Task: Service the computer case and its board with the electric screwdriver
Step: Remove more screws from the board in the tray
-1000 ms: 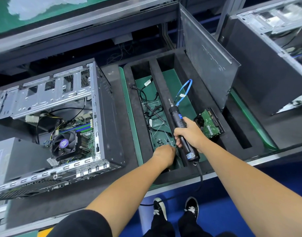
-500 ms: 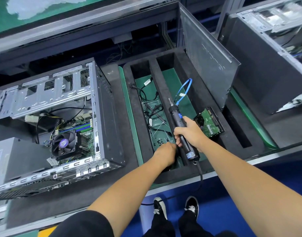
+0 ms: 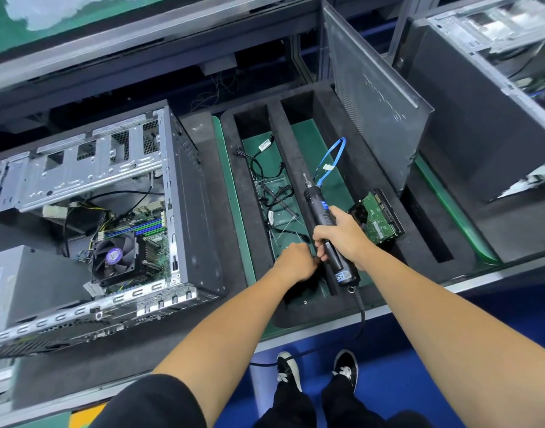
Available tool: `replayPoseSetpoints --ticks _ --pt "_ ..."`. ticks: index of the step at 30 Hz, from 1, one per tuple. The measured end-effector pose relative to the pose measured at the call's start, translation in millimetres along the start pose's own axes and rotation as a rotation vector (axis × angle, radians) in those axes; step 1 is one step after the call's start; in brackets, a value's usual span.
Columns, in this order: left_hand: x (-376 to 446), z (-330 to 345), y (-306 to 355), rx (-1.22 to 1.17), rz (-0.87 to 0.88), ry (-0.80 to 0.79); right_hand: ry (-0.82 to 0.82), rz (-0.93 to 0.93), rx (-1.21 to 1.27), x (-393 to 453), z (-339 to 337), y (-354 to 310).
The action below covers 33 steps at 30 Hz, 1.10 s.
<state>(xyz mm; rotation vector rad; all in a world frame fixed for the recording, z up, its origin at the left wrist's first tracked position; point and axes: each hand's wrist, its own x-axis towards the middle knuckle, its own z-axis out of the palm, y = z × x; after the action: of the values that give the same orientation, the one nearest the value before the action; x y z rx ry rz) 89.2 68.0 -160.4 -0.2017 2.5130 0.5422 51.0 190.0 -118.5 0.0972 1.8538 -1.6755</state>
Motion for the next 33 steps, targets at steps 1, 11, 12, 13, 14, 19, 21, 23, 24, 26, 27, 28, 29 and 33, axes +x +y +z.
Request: replayPoseSetpoints --ticks 1,11,12,13,14,19,21,23,24,26,27,28,29,33 --pt "-1 0 0 0.031 0.007 0.011 -0.001 0.003 0.007 0 0 0" --pt "6 -23 -10 0.704 0.108 0.147 -0.015 -0.003 0.013 -1 0 0" --pt "8 -24 -12 0.757 0.097 0.139 -0.015 -0.003 0.012 -1 0 -1" --pt "10 -23 -12 0.795 0.088 0.125 -0.014 -0.001 0.011 -1 0 -1" --pt "11 -21 -13 0.826 0.083 0.111 -0.013 0.000 0.012 -1 0 -1" --pt "17 -15 -9 0.872 0.091 0.080 -0.010 0.005 0.013 0 0 -1" --pt "19 -15 -8 0.860 0.095 0.071 -0.010 0.007 0.012 0 -1 -1" --pt "20 -15 -8 0.852 0.108 0.061 -0.012 0.008 0.010 0 -1 -1" --pt "21 -14 -8 0.846 0.114 0.060 -0.013 0.008 0.010 0 -1 -1" --pt "22 -14 -9 0.832 0.127 0.055 -0.015 0.009 0.013 1 -1 -1" --pt "22 -14 -9 0.823 0.133 0.049 -0.015 0.010 0.015 1 -1 -1" --pt "23 -15 -9 0.815 0.136 0.043 -0.015 0.011 0.017 1 -1 0" --pt "22 -16 -9 0.812 0.135 0.035 -0.014 0.012 0.017 1 -1 0" --pt "19 -17 -10 0.861 0.131 0.001 -0.018 0.006 0.014 1 -2 1"
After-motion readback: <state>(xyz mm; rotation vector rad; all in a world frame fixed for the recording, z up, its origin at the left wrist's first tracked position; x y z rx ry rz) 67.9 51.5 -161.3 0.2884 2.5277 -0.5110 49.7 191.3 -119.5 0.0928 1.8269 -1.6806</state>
